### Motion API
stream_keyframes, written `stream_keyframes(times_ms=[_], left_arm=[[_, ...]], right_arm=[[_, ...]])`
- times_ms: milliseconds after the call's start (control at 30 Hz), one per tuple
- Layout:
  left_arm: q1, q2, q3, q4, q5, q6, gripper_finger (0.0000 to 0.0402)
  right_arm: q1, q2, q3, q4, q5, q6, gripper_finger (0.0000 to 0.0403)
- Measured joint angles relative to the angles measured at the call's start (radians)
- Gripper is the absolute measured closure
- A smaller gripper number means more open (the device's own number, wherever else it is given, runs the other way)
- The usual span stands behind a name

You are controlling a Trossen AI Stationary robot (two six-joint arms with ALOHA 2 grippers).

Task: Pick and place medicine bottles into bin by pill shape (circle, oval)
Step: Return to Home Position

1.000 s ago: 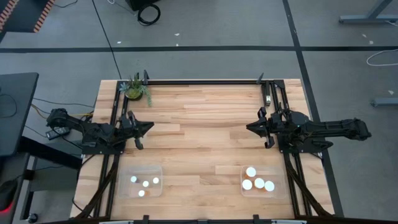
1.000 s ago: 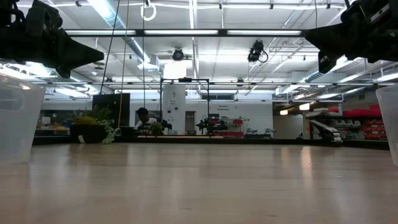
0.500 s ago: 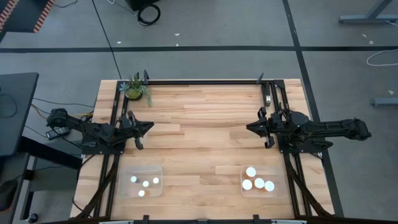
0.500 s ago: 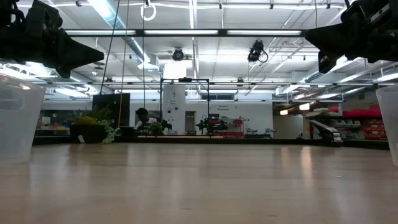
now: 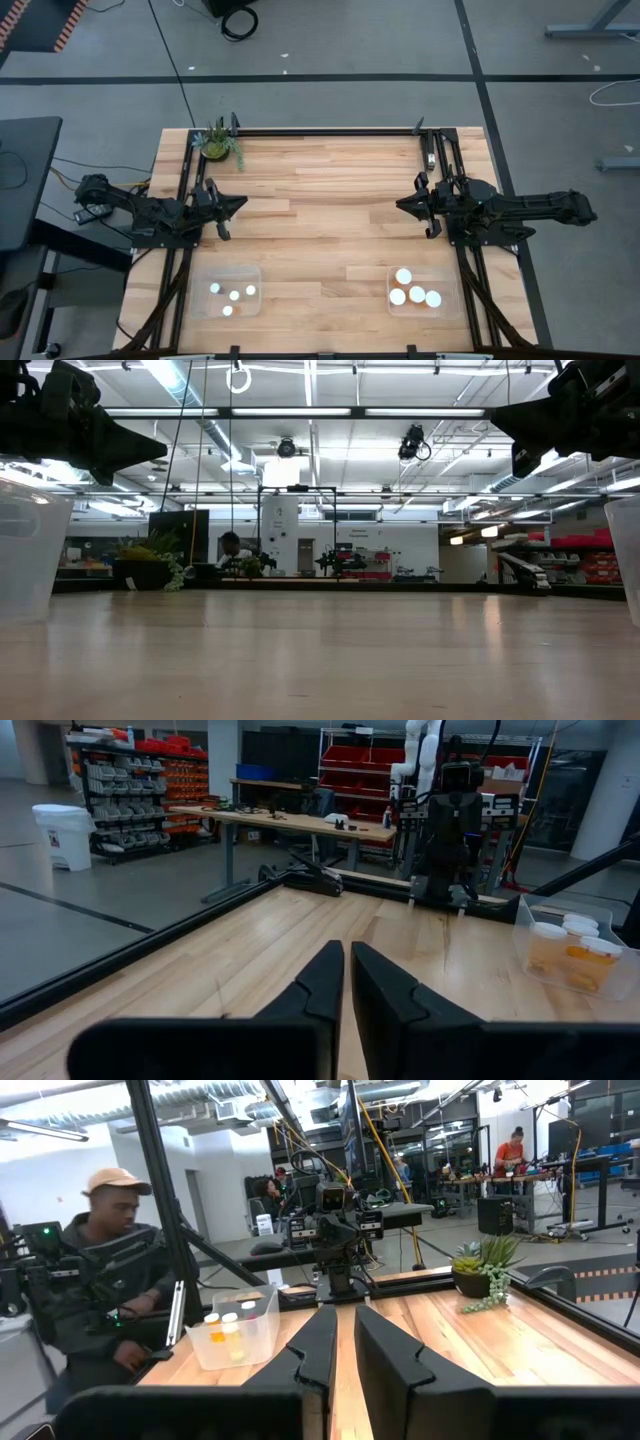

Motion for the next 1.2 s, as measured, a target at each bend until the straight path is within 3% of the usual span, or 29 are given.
stream_keyframes(times_ms=[1200], left_arm=[[0.0, 0.0, 0.0, 0.0, 0.0, 0.0, 0.0364]], right_arm=[[0.0, 0.0, 0.0, 0.0, 0.0, -0.001, 0.0356]])
